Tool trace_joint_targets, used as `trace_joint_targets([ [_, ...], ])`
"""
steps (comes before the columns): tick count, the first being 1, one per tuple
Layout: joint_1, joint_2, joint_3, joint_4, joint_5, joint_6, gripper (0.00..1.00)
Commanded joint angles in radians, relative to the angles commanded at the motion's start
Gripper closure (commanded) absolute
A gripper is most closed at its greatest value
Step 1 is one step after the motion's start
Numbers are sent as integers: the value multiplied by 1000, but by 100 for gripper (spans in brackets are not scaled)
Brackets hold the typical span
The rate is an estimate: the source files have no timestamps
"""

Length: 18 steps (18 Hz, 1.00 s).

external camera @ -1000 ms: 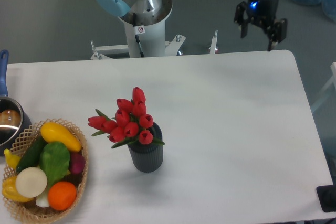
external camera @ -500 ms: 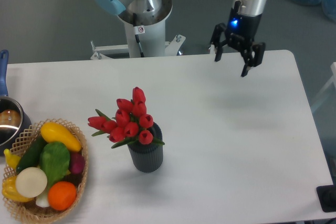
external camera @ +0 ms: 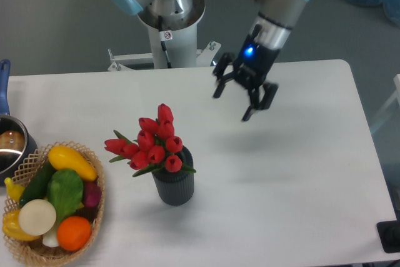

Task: Pick up the flowers from the vase
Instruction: 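Lower the open gripper around the tulip stems above the grey vase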

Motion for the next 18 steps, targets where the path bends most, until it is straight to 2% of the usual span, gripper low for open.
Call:
trace_joint_targets([
  [4,-26,3,0,0,-14,2,0],
  [7,-55,-12,2,0,-77,-2,0],
  [13,-55,-35,3,-3,-178,-80,0],
  [18,-55,-49,0,-5,-233,-95,0],
])
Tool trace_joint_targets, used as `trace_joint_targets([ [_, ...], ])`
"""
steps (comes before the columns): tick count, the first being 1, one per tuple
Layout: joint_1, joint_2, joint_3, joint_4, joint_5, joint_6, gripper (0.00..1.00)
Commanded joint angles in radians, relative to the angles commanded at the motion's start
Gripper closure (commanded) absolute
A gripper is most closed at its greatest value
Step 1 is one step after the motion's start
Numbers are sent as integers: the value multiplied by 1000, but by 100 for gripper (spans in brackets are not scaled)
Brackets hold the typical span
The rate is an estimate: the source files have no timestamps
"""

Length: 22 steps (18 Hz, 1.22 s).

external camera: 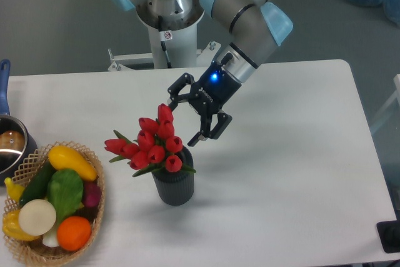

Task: Pick up the flowers from the vase
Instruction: 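Lower the open gripper around the tulip stems above the grey vase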

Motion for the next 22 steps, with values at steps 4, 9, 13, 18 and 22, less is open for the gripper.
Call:
trace_joint_targets([
  [4,0,-11,0,2,-3,0,0],
  [9,-12,-54,8,64,-3,0,0],
  [13,-35,-75,25,81,-17,-9,0],
  [18,-43,-75,23,81,-35,-28,0],
  [22,-55,-80,25,81,-35,-29,0],
])
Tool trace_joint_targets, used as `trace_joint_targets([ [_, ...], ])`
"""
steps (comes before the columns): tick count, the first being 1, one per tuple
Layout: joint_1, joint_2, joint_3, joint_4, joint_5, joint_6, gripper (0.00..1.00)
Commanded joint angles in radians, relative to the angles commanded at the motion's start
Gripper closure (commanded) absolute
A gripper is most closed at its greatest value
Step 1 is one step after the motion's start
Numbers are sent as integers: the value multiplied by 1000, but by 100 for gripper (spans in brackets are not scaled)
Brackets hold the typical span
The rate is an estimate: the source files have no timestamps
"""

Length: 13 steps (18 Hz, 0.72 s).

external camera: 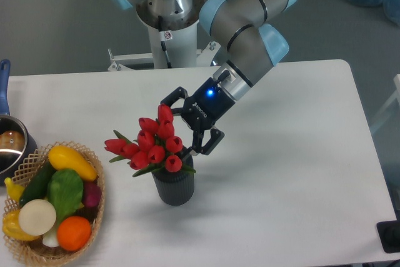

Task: Pick up the flowers from the vase
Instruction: 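Lower the open gripper around the tulip stems above the grey vase, then close the gripper on the tulip bunch stems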

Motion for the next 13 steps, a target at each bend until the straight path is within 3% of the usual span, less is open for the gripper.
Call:
trace_joint_targets([
  [13,-14,-2,2,0,0,-26,3],
])
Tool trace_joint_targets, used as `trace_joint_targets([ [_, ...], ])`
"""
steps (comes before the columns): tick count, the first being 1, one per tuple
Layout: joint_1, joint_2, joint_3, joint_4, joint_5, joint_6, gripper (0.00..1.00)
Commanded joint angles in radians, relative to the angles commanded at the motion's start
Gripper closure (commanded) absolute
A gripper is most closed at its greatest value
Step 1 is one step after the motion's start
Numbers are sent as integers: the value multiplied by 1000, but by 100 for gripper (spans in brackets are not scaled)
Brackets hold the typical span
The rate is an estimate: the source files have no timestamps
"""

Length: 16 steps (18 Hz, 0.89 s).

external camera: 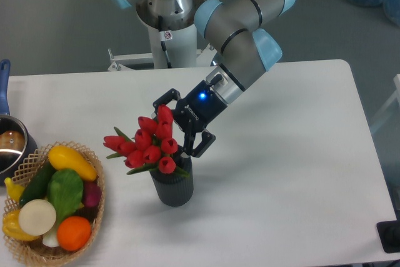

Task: Pick up the flowers from the vase
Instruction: 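Close the gripper on the tulip bunch stems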

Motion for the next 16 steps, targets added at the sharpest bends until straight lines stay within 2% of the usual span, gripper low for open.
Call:
trace_joint_targets([
  [3,-2,-3,14,0,0,0,13],
  [8,-2,-29,55,0,0,-24,38],
  [11,-12,-46,71,2,0,-23,42],
  [14,-12,-52,80,2,0,-23,51],
  [16,-11,-54,83,2,2,-23,51],
])
